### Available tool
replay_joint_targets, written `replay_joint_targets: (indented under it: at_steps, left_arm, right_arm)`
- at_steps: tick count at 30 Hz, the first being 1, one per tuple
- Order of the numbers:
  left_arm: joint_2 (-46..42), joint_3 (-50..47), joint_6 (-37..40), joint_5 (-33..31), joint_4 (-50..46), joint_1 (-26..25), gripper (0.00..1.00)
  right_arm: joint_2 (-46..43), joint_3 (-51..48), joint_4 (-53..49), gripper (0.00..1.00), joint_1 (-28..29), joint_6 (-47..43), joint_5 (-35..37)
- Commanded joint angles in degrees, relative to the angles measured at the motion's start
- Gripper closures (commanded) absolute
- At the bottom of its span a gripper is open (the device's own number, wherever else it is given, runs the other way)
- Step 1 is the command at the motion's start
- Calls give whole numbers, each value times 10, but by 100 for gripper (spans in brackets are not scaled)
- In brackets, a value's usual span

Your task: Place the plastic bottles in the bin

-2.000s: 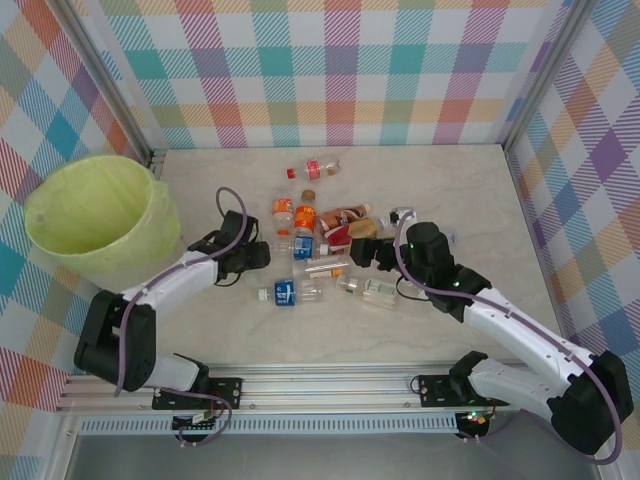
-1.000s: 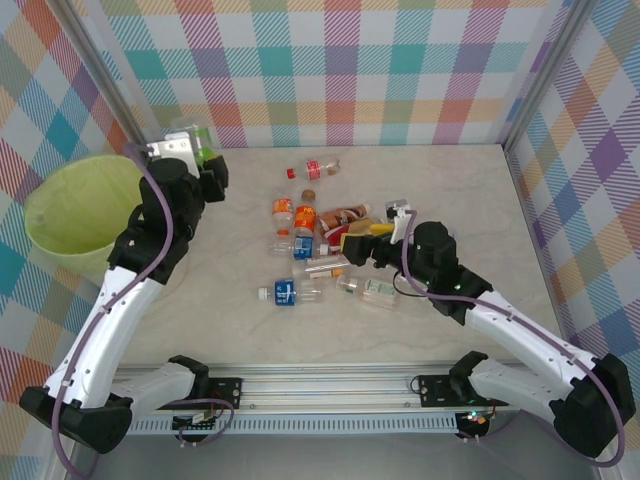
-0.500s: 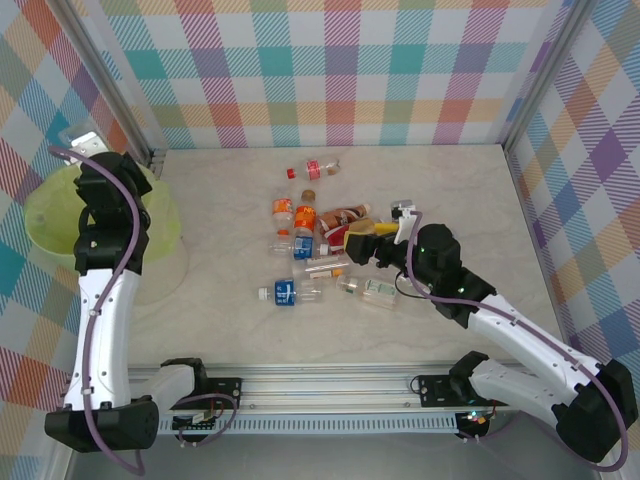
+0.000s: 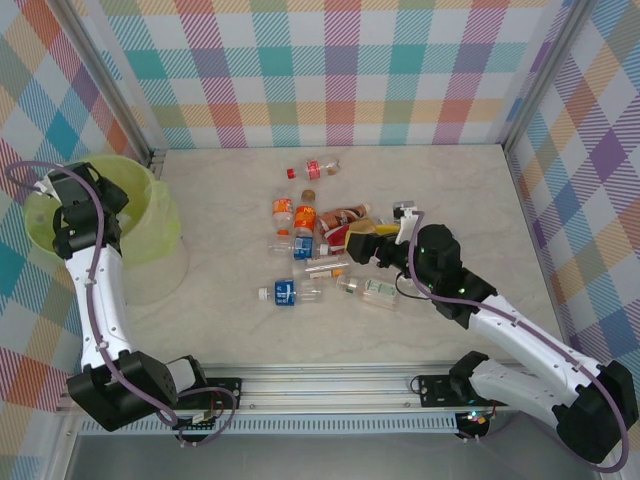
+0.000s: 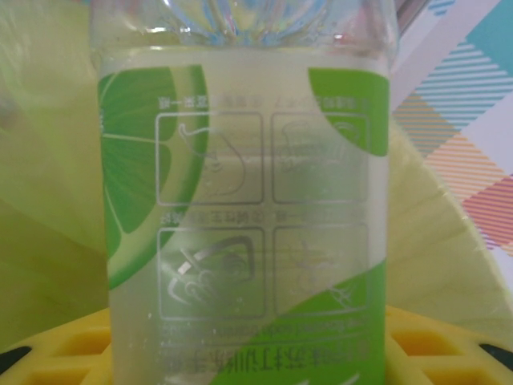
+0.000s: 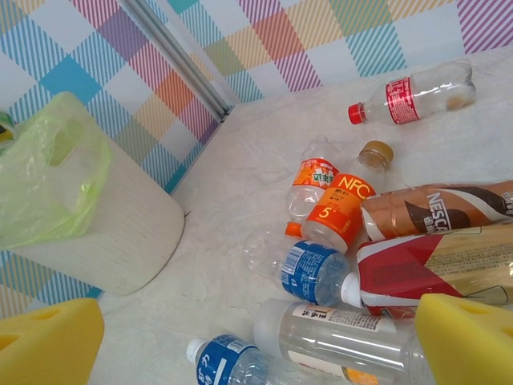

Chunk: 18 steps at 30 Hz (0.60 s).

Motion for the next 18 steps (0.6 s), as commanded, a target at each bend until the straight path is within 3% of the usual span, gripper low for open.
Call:
replay_joint_targets:
  at_steps: [1, 11, 18]
  left_arm:
    - [7, -12, -52, 79, -7, 29, 59]
    - [56, -23, -111, 155, -15, 47, 63]
    - [68, -36, -107, 219, -8, 46, 47]
  right_arm:
    - [-9, -3, 5, 0, 3, 8, 5]
    - [-1, -4, 6, 0, 3, 18, 3]
    - [-3, -9, 6, 0, 2, 22, 8]
